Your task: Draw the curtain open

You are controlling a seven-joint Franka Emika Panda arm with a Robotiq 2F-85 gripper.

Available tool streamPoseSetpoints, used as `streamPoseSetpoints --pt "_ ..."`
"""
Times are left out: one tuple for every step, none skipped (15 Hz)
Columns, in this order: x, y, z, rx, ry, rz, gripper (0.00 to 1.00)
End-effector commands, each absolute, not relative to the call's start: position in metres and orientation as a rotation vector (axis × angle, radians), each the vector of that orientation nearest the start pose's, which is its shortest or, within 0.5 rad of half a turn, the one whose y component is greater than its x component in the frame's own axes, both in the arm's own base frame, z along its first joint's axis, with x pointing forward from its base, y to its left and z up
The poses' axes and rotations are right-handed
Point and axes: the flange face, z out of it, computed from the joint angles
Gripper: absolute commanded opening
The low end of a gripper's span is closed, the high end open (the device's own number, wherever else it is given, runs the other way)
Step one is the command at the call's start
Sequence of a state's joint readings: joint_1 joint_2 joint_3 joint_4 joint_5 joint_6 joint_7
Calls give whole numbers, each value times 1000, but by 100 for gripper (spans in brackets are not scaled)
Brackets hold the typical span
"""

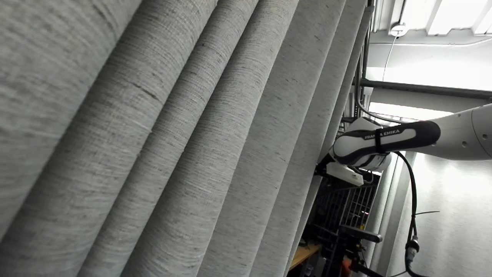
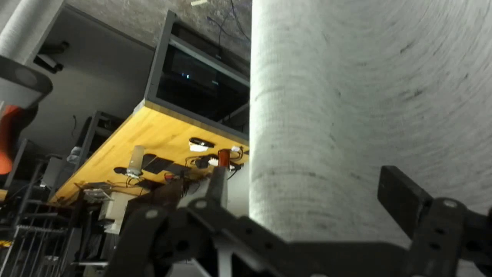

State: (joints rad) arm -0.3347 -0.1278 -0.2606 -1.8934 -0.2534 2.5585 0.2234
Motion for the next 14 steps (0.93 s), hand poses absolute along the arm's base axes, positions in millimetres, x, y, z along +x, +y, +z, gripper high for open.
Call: streamPoseSetpoints --pt "485 -339 680 -2965 1083 -1487 100" --pt "486 -340 688 -2944 1070 -1537 100" --pt "486 -342 696 -2919 1061 -1589 100" --pt "486 -343 704 -2889 1060 -1648 100" --pt "485 -343 711 -2861 1062 -1699 100" --pt "485 -343 718 -2831 1060 -1751 100" --pt "484 -344 723 -2807 1061 -1793 100" --pt "484 -344 728 -2786 1060 -1831 100" --pt "484 -344 731 -2770 1058 -1857 100" --pt "485 -343 732 -2758 1058 -1879 100" --pt "487 -343 733 -2749 1056 -1893 100" --pt "488 -342 734 -2739 1054 -1903 75" --pt "489 -341 733 -2735 1049 -1911 74" --pt "491 -341 733 -2731 1047 -1924 66"
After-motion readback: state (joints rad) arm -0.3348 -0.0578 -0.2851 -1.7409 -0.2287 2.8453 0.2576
